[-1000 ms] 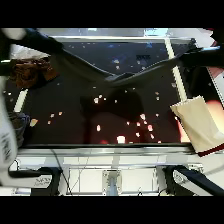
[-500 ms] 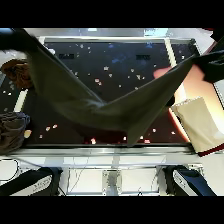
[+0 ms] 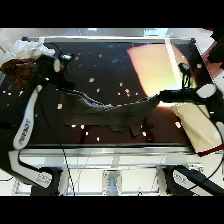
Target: Fold the shirts.
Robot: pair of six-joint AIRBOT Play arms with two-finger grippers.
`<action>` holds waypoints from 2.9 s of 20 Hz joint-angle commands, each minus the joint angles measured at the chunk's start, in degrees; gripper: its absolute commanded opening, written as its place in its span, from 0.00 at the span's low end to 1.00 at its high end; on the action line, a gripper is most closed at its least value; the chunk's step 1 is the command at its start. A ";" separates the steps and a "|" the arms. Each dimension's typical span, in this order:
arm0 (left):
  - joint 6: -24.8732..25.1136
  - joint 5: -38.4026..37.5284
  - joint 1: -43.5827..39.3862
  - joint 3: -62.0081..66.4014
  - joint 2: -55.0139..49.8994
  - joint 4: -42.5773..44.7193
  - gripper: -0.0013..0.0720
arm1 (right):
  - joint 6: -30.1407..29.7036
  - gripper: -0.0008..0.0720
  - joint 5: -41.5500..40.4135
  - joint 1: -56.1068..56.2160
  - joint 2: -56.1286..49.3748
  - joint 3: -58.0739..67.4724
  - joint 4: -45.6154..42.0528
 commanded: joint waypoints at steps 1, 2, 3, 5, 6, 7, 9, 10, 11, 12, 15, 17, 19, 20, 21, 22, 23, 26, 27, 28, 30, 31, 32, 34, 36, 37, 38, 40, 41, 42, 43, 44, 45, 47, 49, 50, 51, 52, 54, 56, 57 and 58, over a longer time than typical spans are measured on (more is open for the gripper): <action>-3.17 11.87 0.00 -0.66 -6.12 0.46 0.03 | -0.07 0.05 -17.66 0.07 -6.34 -4.57 4.52; -4.15 14.86 0.00 -0.37 -6.10 0.59 0.05 | -0.07 0.05 -21.16 0.11 -7.28 -4.57 5.81; -5.03 16.96 0.02 0.94 -6.10 0.79 0.28 | -0.04 0.05 -24.63 0.31 -7.74 -4.57 6.43; -5.95 18.14 0.24 6.64 -6.08 2.25 0.98 | -0.07 0.22 -31.78 0.76 -7.74 -4.42 7.06; -5.62 17.49 0.46 10.60 -5.92 2.97 0.97 | -0.07 0.49 -34.40 0.76 -7.74 -3.91 7.04; -5.09 16.41 0.66 14.91 -5.44 3.80 0.97 | -0.09 0.62 -34.99 0.59 -7.67 -2.80 6.64; -0.96 13.70 1.33 22.21 -2.49 4.22 0.97 | -0.09 0.62 -32.59 -0.76 -6.82 -0.07 4.72; 1.22 13.27 1.97 23.21 0.00 4.68 0.97 | -0.07 0.62 -30.97 -1.92 -5.75 1.09 2.86; 1.97 12.68 2.97 22.97 3.04 5.29 0.97 | -0.02 0.62 -29.22 -3.52 -4.22 1.95 0.92; 1.84 10.60 4.72 22.56 6.14 5.16 0.97 | -0.02 0.62 -27.12 -5.29 -2.54 2.45 -0.57; 0.96 2.32 13.40 17.00 14.88 1.64 0.97 | 0.00 0.62 -19.12 -12.59 4.17 2.51 -5.35; 0.28 0.81 21.07 7.43 21.53 -5.84 0.97 | -0.02 0.62 -13.64 -17.73 7.72 2.51 -7.08; 0.59 4.90 28.17 -8.57 30.36 -15.26 0.97 | -0.07 0.62 -9.03 -22.32 9.97 2.51 -7.21; 0.61 7.85 30.99 -18.62 35.54 -19.26 0.97 | -0.04 0.62 -6.82 -23.93 10.64 2.51 -7.15; 0.59 9.86 33.05 -27.71 40.06 -22.73 0.97 | -0.09 0.62 -4.20 -25.09 10.99 2.51 -6.75; 0.59 11.37 34.49 -37.09 44.30 -26.93 0.97 | -0.15 0.62 -1.81 -25.53 11.06 2.51 -6.36; 0.55 12.37 35.01 -44.76 47.32 -30.77 0.97 | -0.28 0.62 0.39 -25.38 11.06 2.49 -6.29; 0.55 13.90 35.04 -63.06 50.36 -43.30 0.97 | -0.50 0.62 3.98 -24.68 11.06 2.49 -4.74; 0.55 16.37 35.04 -67.69 50.31 -47.39 0.97 | -0.90 0.62 4.48 -24.37 11.06 2.49 -4.55; 0.55 19.93 35.04 -72.04 50.29 -52.65 0.97 | -1.81 0.62 4.98 -23.87 11.06 2.49 -4.13; 0.66 25.66 35.04 -77.66 50.25 -61.16 0.97 | -2.29 0.62 5.84 -23.10 11.06 2.49 -3.19; 1.33 27.10 35.04 -78.95 50.21 -63.84 0.97 | -3.08 0.62 5.99 -22.69 11.06 2.49 -2.58; 2.14 27.43 35.01 -79.45 49.99 -65.46 0.97 | -3.26 0.62 5.95 -22.43 11.06 2.49 -2.19; 2.10 27.85 34.97 -79.43 49.64 -65.57 0.96 | -3.28 0.62 5.79 -22.47 11.06 2.51 -0.79; 2.05 29.99 34.97 -79.43 49.11 -65.83 0.83 | -3.28 0.62 5.79 -22.47 11.06 2.49 -0.04; 2.08 30.95 34.97 -79.43 48.63 -66.42 0.83 | -3.28 0.62 5.90 -22.47 11.06 2.51 0.24; 2.12 31.65 34.97 -79.43 48.00 -67.54 0.83 | -3.28 0.62 5.99 -22.47 11.06 2.51 0.44; 3.65 31.82 34.97 -79.43 46.47 -68.83 0.83 | -3.28 0.62 5.99 -22.47 11.06 2.51 0.74; 3.65 31.61 34.97 -79.43 45.42 -68.96 0.83 | -3.28 0.62 5.99 -22.47 11.06 2.51 0.92; 4.24 31.54 34.97 -79.43 44.24 -69.37 0.83 | -3.28 0.62 5.99 -22.47 11.06 2.51 1.14; 5.42 31.76 34.97 -79.43 43.34 -70.16 0.83 | -3.28 0.62 6.01 -22.47 11.06 2.49 1.31; 6.14 32.13 34.97 -79.43 42.62 -71.36 0.83 | -3.28 0.62 6.03 -22.47 11.06 2.51 1.42; 6.93 32.94 34.97 -79.43 42.32 -72.59 0.82 | -3.26 0.62 6.05 -22.47 11.06 2.51 1.46; 7.13 34.91 34.93 -79.43 42.23 -73.46 0.59 | -3.26 0.62 6.14 -22.47 11.06 2.51 1.51; 8.17 36.48 33.77 -79.43 42.23 -73.50 0.45 | -3.26 0.62 6.21 -22.47 11.06 2.51 1.99; 8.15 37.73 32.20 -79.43 42.21 -73.53 0.45 | -3.26 0.62 6.21 -22.47 11.06 2.51 2.64; 8.09 39.32 30.25 -79.43 42.21 -73.75 0.45 | -3.28 0.62 6.19 -22.47 11.06 2.51 3.54; 8.09 41.31 28.04 -79.43 42.05 -74.75 0.45 | -3.28 0.62 6.19 -22.45 11.06 2.51 4.37; 8.11 44.59 24.09 -79.41 40.30 -77.57 0.45 | -3.28 0.62 6.21 -22.47 11.06 2.51 4.94; 8.11 46.77 22.03 -79.36 37.73 -79.23 0.45 | -3.28 0.62 6.71 -22.47 11.06 2.51 4.92; 8.11 47.67 21.53 -79.36 36.87 -80.21 0.45 | -3.30 0.62 7.13 -22.47 11.06 2.51 4.90; 8.13 48.41 21.38 -79.36 36.41 -80.98 0.31 | -3.30 0.62 7.32 -22.47 11.06 2.51 4.90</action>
